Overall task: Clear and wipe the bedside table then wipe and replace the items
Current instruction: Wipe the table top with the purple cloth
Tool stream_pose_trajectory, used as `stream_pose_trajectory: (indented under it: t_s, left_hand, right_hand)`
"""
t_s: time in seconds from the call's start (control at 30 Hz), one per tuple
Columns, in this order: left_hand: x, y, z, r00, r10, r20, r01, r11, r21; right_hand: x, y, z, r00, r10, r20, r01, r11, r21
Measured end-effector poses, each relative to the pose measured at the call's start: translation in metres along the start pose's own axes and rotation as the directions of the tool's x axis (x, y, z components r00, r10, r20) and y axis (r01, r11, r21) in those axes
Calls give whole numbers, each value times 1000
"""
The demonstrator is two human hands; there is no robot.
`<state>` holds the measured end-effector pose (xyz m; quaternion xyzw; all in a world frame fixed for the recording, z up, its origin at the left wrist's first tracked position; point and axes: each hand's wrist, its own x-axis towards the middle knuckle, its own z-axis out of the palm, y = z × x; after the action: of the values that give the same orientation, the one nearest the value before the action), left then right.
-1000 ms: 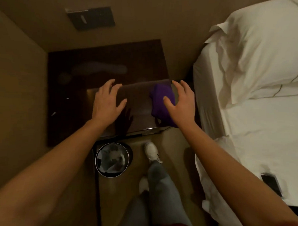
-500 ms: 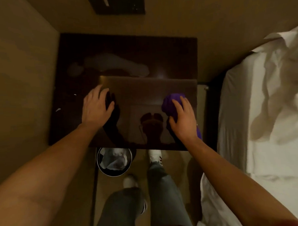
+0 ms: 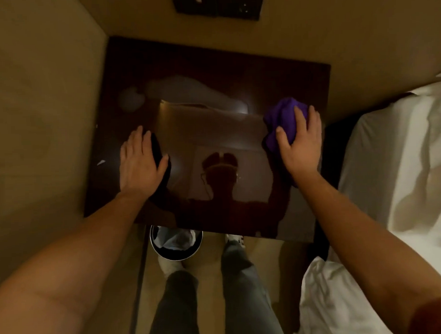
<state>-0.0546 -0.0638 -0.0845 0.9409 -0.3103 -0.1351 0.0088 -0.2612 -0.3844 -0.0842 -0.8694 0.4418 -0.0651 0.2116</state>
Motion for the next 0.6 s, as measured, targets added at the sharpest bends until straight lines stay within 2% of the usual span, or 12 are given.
stream_pose_trajectory:
  t_s: [0.13,0.27,0.5,0.6]
  left_hand:
    - [-2,1,10,996,74,43,-76,996,41]
    - [0,-6,22,995,83,58,-88,993,80]
    - [1,-20,36,994,104,-21,-103,994,31]
    - [-1,-19,34,991,120,-65,-125,990,-73]
  right_hand:
    - [-2,-3,20,998,14,-64,-19,996,-84]
    - [11,-39,44,993,32,-110,-46,991,-125]
    - [54,-148,99,986,-153,-64,144,981,-130]
    - [60,-187,114,972,-235,0,232,961,-150]
